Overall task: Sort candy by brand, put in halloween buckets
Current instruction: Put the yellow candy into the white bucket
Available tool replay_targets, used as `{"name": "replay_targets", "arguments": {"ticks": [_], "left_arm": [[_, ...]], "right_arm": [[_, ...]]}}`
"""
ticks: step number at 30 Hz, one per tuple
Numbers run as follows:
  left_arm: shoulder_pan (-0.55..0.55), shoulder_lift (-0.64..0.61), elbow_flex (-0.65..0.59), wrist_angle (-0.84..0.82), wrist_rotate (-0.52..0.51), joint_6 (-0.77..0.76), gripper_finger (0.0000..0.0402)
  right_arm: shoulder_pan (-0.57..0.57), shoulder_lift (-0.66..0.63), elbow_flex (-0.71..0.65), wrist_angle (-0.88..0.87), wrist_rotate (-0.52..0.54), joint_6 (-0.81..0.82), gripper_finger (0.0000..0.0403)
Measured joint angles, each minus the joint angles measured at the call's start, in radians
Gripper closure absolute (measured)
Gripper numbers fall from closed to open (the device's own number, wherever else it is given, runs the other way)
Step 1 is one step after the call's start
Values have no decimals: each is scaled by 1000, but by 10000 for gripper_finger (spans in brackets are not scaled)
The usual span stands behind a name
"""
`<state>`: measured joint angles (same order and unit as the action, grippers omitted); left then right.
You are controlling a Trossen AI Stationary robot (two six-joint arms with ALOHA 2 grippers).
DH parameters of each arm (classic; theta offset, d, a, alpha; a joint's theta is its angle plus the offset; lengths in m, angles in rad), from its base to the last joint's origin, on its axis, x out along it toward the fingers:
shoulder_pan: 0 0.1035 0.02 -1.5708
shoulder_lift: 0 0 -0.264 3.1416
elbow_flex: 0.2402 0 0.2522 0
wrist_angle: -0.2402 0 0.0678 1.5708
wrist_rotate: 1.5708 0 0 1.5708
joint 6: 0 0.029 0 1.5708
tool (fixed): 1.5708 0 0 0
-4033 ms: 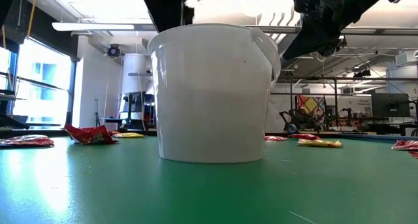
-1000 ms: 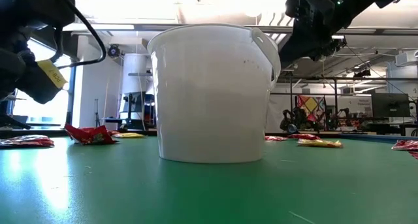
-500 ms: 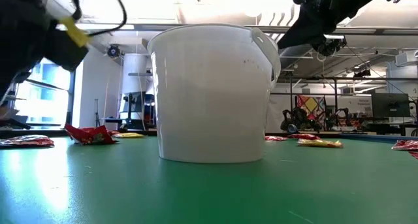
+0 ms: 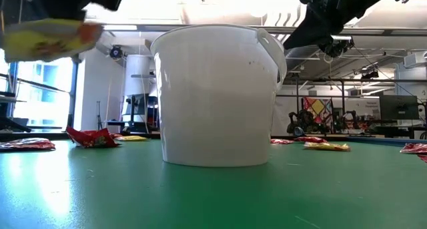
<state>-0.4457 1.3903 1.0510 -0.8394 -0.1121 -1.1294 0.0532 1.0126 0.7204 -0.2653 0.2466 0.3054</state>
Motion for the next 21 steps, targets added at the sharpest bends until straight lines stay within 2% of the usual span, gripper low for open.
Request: {"name": "replay_targets", "arguments": {"ticks": [3, 12, 21], "left_arm": [[14, 0, 44, 0, -54, 37, 401], [101, 28, 183, 31, -60, 240, 401], [167, 190, 395, 86, -59, 485, 401]], "right_arm": [[0, 0, 0, 0, 0, 8, 403], [0, 0, 0, 1, 0, 27, 403], [0, 0, 0, 2, 0, 27, 403]]}}
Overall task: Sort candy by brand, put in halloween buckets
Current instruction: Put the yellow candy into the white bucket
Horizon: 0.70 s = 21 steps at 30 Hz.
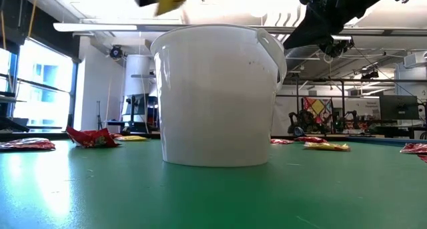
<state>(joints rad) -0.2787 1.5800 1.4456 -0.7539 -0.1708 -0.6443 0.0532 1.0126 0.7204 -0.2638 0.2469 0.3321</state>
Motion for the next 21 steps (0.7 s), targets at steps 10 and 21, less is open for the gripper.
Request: {"name": "replay_targets", "arguments": {"ticks": [10, 21], "left_arm": [[51, 198, 205, 6, 42, 185, 401], [56, 307, 232, -11, 107, 237, 401]], "right_arm": [[0, 0, 0, 7, -4, 7, 403], [0, 2, 0, 7, -8, 8, 403]]}}
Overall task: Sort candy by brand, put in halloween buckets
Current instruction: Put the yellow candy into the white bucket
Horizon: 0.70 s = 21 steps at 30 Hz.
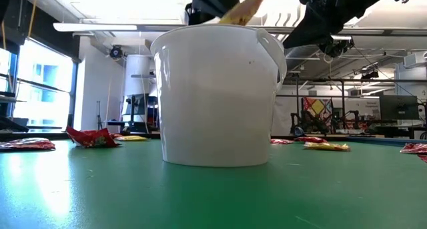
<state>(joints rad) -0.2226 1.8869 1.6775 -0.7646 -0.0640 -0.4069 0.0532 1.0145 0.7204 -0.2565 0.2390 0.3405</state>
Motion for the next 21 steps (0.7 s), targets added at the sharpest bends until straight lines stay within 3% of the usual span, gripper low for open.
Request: {"name": "replay_targets", "arguments": {"ticks": [9, 21], "left_arm": [[8, 38, 0, -145, -26, 43, 401], [7, 49, 0, -218, 82, 50, 401]], "right_arm": [[0, 0, 0, -2, 0, 0, 403], [0, 0, 0, -16, 1, -9, 403]]}}
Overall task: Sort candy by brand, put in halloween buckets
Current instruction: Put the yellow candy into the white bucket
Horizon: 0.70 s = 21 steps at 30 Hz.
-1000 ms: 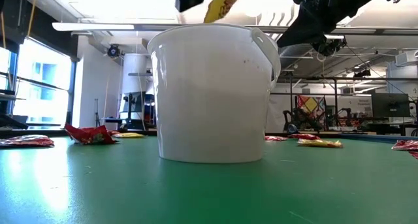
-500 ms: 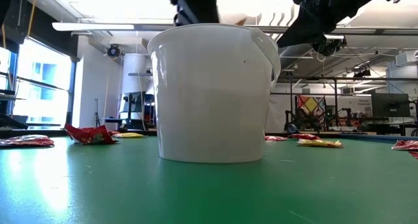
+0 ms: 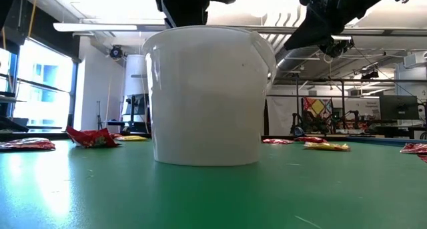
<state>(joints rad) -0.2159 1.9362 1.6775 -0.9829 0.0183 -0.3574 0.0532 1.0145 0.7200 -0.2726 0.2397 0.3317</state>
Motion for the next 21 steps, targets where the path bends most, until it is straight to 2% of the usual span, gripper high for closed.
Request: {"name": "replay_targets", "arguments": {"ticks": [7, 21], "left_arm": [[7, -3, 0, 0, 3, -3, 382], [-3, -8, 128, -77, -31, -50, 276]], "right_arm": [[0, 0, 0, 0, 0, -4, 403], [0, 0, 0, 0, 0, -1, 403]]}}
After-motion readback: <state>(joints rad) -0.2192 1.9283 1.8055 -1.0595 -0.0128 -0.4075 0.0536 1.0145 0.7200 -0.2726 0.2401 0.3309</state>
